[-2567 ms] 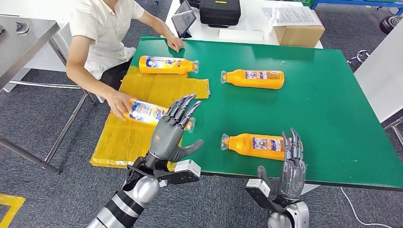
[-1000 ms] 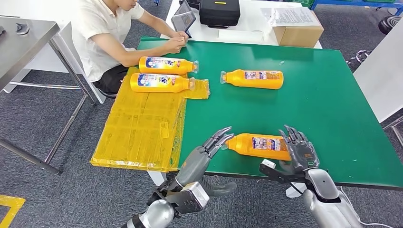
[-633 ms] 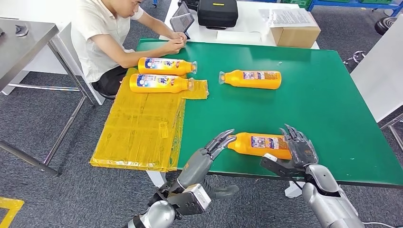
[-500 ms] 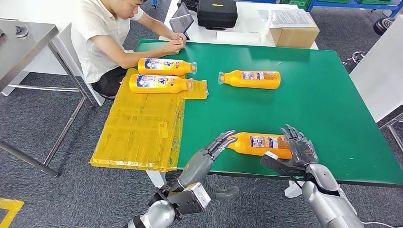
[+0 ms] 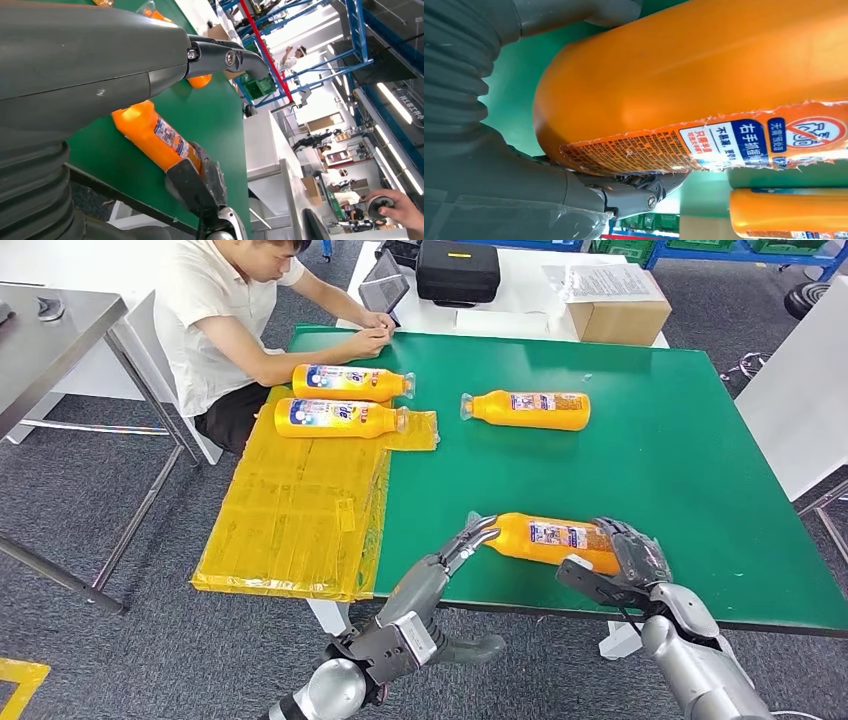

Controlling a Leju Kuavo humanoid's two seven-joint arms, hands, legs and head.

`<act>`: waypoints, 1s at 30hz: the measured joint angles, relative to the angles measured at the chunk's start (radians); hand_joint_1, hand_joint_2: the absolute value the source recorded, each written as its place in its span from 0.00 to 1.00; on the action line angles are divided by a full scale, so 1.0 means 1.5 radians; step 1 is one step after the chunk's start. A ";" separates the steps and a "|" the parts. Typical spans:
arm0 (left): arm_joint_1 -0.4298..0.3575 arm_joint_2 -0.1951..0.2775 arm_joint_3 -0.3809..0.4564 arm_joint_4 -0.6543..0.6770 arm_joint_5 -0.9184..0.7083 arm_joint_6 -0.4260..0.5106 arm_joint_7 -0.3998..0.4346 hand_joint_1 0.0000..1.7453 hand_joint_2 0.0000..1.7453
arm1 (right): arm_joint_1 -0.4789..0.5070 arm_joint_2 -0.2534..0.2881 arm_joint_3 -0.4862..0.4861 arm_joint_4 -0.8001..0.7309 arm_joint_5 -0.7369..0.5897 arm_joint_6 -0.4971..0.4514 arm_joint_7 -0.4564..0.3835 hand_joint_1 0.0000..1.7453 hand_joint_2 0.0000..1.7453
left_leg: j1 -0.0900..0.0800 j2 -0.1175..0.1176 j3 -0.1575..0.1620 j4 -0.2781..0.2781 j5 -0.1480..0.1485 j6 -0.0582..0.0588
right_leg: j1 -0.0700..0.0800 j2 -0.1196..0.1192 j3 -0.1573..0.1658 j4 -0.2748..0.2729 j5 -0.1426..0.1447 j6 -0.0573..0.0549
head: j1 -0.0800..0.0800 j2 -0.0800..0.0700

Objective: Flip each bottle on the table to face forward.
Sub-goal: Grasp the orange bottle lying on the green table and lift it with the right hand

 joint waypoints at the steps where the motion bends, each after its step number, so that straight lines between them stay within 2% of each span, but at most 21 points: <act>1: 0.000 0.000 0.000 0.000 0.000 0.000 0.000 0.00 1.00 | 0.000 0.000 -0.002 0.001 -0.002 0.000 -0.001 1.00 1.00 | 0.000 0.000 0.000 0.000 0.000 0.000 | 0.000 0.000 0.000 0.000 0.000 0.000 | 0.000 0.000; 6: 0.000 0.000 0.000 0.000 0.001 0.000 0.000 0.00 1.00 | -0.002 -0.001 -0.007 0.005 -0.006 0.001 -0.005 1.00 1.00 | 0.000 0.000 0.000 0.000 0.000 0.000 | 0.000 0.000 0.006 0.000 0.000 0.000 | 0.000 0.000; 14: 0.000 0.000 0.000 0.000 0.002 -0.001 0.000 0.00 1.00 | -0.004 -0.001 -0.011 0.009 -0.015 0.009 -0.009 1.00 1.00 | 0.000 -0.001 0.001 0.000 -0.001 0.001 | 0.000 0.000 0.003 0.000 -0.001 0.002 | 0.000 0.000; 20: -0.001 -0.001 0.000 0.000 0.006 0.005 -0.004 0.00 1.00 | -0.006 -0.003 -0.024 0.019 -0.052 0.035 -0.039 1.00 1.00 | 0.000 0.000 0.002 0.000 -0.002 0.001 | 0.000 0.000 0.003 -0.001 -0.002 0.002 | 0.000 0.000; 24: -0.001 -0.002 0.001 0.000 0.006 0.028 -0.020 0.00 1.00 | 0.003 0.005 -0.049 0.021 -0.115 0.041 -0.085 1.00 1.00 | 0.000 0.000 0.001 0.000 -0.002 0.001 | 0.000 0.000 0.008 0.000 -0.001 0.002 | 0.000 0.000; 27: -0.002 -0.005 0.002 -0.001 0.004 0.059 -0.048 0.00 1.00 | 0.008 0.028 -0.082 0.018 -0.184 0.056 -0.123 1.00 1.00 | 0.000 0.000 0.001 0.000 -0.002 0.001 | 0.000 0.000 0.008 0.000 -0.001 0.002 | 0.000 0.000; 30: 0.000 -0.011 0.009 -0.001 0.057 0.073 -0.058 0.00 1.00 | 0.022 0.057 -0.115 -0.004 -0.253 0.074 -0.148 1.00 1.00 | 0.000 0.001 0.000 0.000 -0.002 0.001 | 0.000 0.000 0.008 0.000 -0.001 0.002 | 0.000 0.000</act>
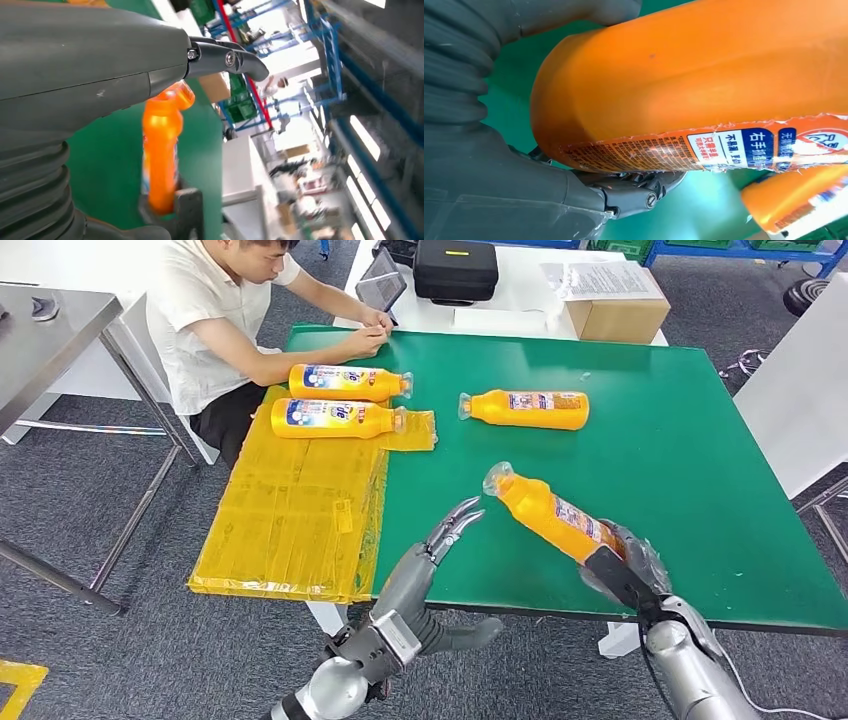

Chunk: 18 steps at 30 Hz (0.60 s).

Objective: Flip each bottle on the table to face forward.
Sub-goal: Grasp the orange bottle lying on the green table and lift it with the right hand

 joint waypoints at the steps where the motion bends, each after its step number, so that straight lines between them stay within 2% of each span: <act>1: 0.001 -0.003 0.006 0.000 0.034 0.002 -0.001 0.00 1.00 | 0.009 0.011 -0.010 -0.015 -0.026 0.005 -0.006 1.00 1.00 | 0.000 0.000 -0.001 0.000 0.000 0.000 | 0.000 0.000 0.000 0.000 0.000 0.000 | 0.000 0.000; 6: 0.012 -0.016 0.057 0.001 0.244 0.008 -0.007 0.00 1.00 | 0.075 0.079 -0.045 -0.145 -0.165 0.020 -0.012 1.00 1.00 | 0.001 -0.003 -0.006 0.000 0.002 -0.001 | 0.001 -0.001 -0.005 0.001 0.000 0.000 | 0.000 0.000; 12: 0.020 -0.016 0.073 -0.002 0.253 0.057 -0.031 0.00 1.00 | 0.150 0.156 -0.054 -0.336 -0.297 0.006 -0.013 1.00 1.00 | 0.001 -0.005 -0.011 0.000 0.003 -0.002 | 0.001 -0.003 -0.009 0.001 0.000 0.000 | 0.000 0.000; 15: 0.023 -0.015 0.072 -0.009 0.285 0.040 0.004 0.00 1.00 | 0.182 0.182 -0.037 -0.408 -0.307 -0.006 -0.016 1.00 1.00 | 0.001 -0.005 -0.013 0.000 0.002 -0.002 | 0.001 -0.003 -0.011 0.001 0.000 0.000 | 0.000 0.000; 18: 0.027 -0.012 0.069 -0.019 0.314 0.017 0.029 0.00 1.00 | 0.199 0.192 -0.003 -0.446 -0.296 -0.007 -0.017 1.00 1.00 | 0.001 -0.005 -0.014 0.000 0.002 -0.002 | 0.001 -0.003 -0.012 0.001 0.000 0.000 | 0.000 0.000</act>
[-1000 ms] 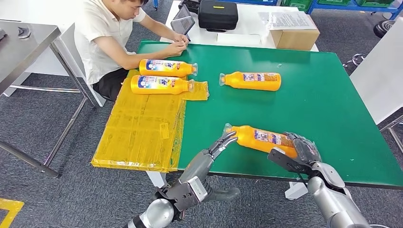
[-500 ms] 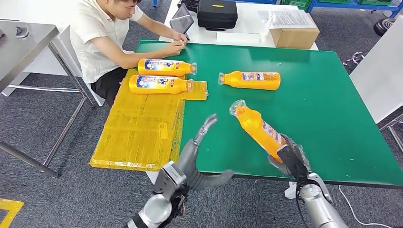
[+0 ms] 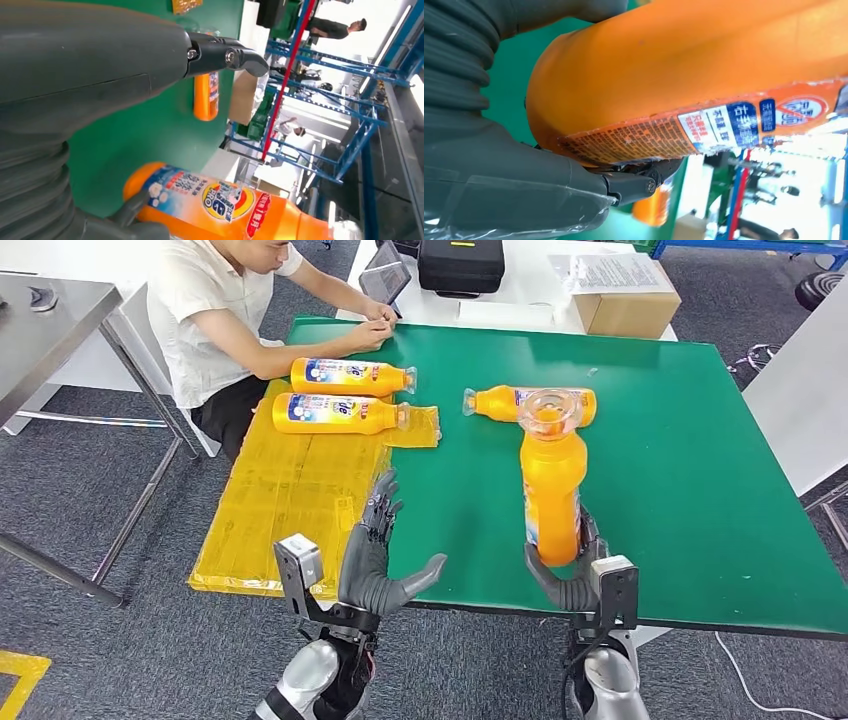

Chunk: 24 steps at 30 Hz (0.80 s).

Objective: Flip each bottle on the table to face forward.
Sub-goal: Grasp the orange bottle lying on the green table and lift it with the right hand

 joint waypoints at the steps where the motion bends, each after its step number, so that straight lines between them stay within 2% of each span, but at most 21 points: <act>1: 0.000 0.001 -0.001 -0.004 0.004 -0.002 0.003 0.00 1.00 | 0.003 0.002 0.014 -0.007 0.005 0.002 -0.002 1.00 1.00 | 0.000 0.000 0.000 0.000 0.000 0.000 | 0.000 0.000 0.000 0.000 0.000 0.000 | 0.000 0.000; 6: 0.000 0.002 -0.008 -0.014 0.018 -0.007 0.013 0.00 1.00 | 0.011 0.011 0.081 -0.020 0.017 0.010 -0.009 1.00 1.00 | 0.000 0.000 0.000 0.000 0.000 0.000 | 0.000 0.000 0.000 0.000 0.000 0.000 | 0.000 0.000; 14: 0.000 0.005 -0.010 -0.019 0.021 -0.010 0.016 0.00 1.00 | 0.011 0.013 0.113 -0.026 0.021 0.017 -0.009 1.00 1.00 | 0.000 0.000 0.000 0.000 0.000 0.000 | 0.000 0.000 0.000 0.000 0.000 0.000 | 0.000 0.000; 20: -0.009 0.006 -0.018 -0.019 0.035 -0.060 0.031 0.00 1.00 | -0.005 0.004 0.173 -0.002 0.072 0.073 0.007 1.00 1.00 | 0.000 0.000 0.000 0.000 0.000 0.000 | 0.000 0.000 0.000 0.000 0.000 0.000 | 0.000 0.000; 24: -0.011 0.007 -0.021 -0.019 0.035 -0.084 0.034 0.00 1.00 | -0.025 -0.005 0.222 0.041 0.110 0.082 0.006 1.00 1.00 | 0.000 0.000 0.000 0.000 0.000 0.000 | 0.000 0.000 -0.001 0.000 0.000 0.000 | 0.000 0.000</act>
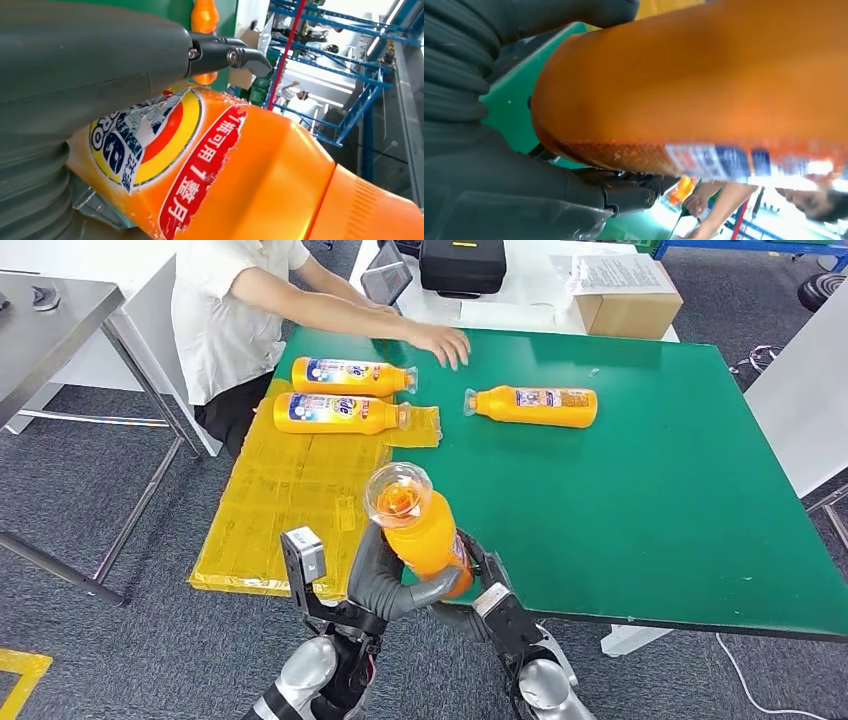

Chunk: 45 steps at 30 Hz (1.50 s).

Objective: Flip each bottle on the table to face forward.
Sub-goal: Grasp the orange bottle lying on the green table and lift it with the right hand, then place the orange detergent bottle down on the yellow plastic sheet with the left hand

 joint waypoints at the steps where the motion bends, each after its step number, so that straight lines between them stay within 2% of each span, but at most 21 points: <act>1: 0.000 0.001 0.000 0.000 -0.001 -0.001 0.000 0.00 1.00 | -0.006 -0.003 0.007 0.008 0.009 -0.001 -0.002 1.00 1.00 | 0.000 0.000 0.000 0.000 0.000 0.000 | 0.000 0.000 0.000 0.000 0.000 0.000 | 0.000 0.000; 8: 0.002 0.003 0.009 0.004 0.005 -0.017 0.010 0.00 1.00 | -0.037 -0.023 0.045 0.039 0.053 -0.009 -0.008 1.00 1.00 | 0.000 0.000 0.000 0.000 0.000 0.000 | 0.000 0.000 0.000 0.000 0.000 0.000 | 0.000 0.000; 12: 0.001 0.003 0.014 0.013 -0.001 -0.033 0.014 1.00 1.00 | -0.049 -0.033 0.057 0.053 0.065 -0.011 -0.007 0.94 1.00 | 0.000 0.000 0.000 0.000 0.000 0.000 | 0.000 0.000 0.000 0.000 0.000 0.000 | 0.000 0.000; 16: -0.004 0.003 0.019 0.029 -0.012 -0.037 0.010 1.00 1.00 | -0.055 -0.042 0.067 0.062 0.070 -0.009 -0.010 0.73 1.00 | 0.000 0.000 0.000 0.000 0.000 0.000 | 0.000 0.000 -0.001 0.000 0.000 0.000 | 0.000 0.000; 21: -0.011 0.003 0.024 0.048 -0.038 -0.035 -0.004 1.00 1.00 | -0.050 -0.046 0.072 0.064 0.067 -0.005 -0.013 0.71 1.00 | 0.000 0.001 0.000 0.000 0.000 0.000 | 0.000 0.000 -0.001 0.000 0.000 0.000 | 0.000 0.000; 22: -0.012 0.003 0.024 0.050 -0.040 -0.035 -0.005 1.00 1.00 | -0.049 -0.046 0.072 0.064 0.067 -0.004 -0.014 0.58 1.00 | 0.000 0.001 0.000 0.000 0.000 0.000 | 0.000 0.000 -0.001 0.000 0.000 0.000 | 0.000 0.000; 25: -0.016 0.003 0.024 0.056 -0.042 -0.035 -0.006 1.00 1.00 | -0.047 -0.047 0.073 0.065 0.066 -0.003 -0.014 0.05 1.00 | 0.000 0.000 0.000 0.000 0.000 0.000 | 0.000 0.000 -0.001 0.000 0.000 0.000 | 0.000 0.000; 26: -0.017 0.003 0.024 0.058 -0.042 -0.035 -0.006 1.00 1.00 | -0.046 -0.047 0.074 0.065 0.065 -0.001 -0.015 0.00 1.00 | 0.000 0.000 0.000 0.000 0.000 0.000 | 0.000 0.000 -0.001 0.000 0.000 0.000 | 0.000 0.000; 28: -0.019 0.002 0.025 0.061 -0.042 -0.034 -0.006 1.00 1.00 | -0.041 -0.046 0.077 0.064 0.054 0.007 -0.018 0.00 1.00 | 0.000 0.000 0.000 0.000 0.000 0.000 | 0.000 0.000 -0.001 0.000 0.000 0.000 | 0.000 0.000; 32: -0.020 0.001 0.028 0.063 -0.043 -0.035 -0.006 1.00 1.00 | -0.020 -0.040 0.078 0.045 0.015 0.024 -0.029 0.00 0.00 | 0.000 0.000 0.000 0.000 0.000 0.000 | 0.000 0.000 -0.001 0.000 0.000 0.000 | 0.000 0.000; 35: -0.019 0.001 0.033 0.063 -0.037 -0.036 -0.006 1.00 1.00 | 0.000 -0.031 0.077 0.018 -0.005 0.012 -0.042 0.00 0.00 | 0.000 0.000 0.000 0.000 0.000 0.000 | 0.000 0.000 -0.001 0.000 0.000 0.000 | 0.000 0.000; 38: -0.019 0.001 0.044 0.060 -0.026 -0.020 -0.006 1.00 1.00 | 0.020 -0.017 0.075 -0.007 -0.003 -0.041 -0.061 0.00 0.00 | 0.000 0.000 0.000 0.000 0.000 0.000 | 0.000 0.000 -0.001 0.000 0.000 0.000 | 0.000 0.000; 40: -0.019 0.001 0.055 0.054 -0.025 0.015 -0.007 1.00 1.00 | 0.040 -0.004 0.072 -0.027 0.005 -0.112 -0.072 0.00 0.00 | 0.000 0.000 0.000 0.000 0.000 0.000 | 0.000 0.000 -0.001 0.000 0.000 0.000 | 0.000 0.000; 45: -0.015 0.004 0.096 0.029 -0.068 0.163 -0.041 1.00 1.00 | 0.093 0.028 0.042 -0.108 0.038 -0.351 -0.090 0.00 0.00 | 0.000 0.000 -0.001 0.000 0.000 0.000 | 0.000 0.000 -0.001 0.000 0.000 0.000 | 0.000 0.000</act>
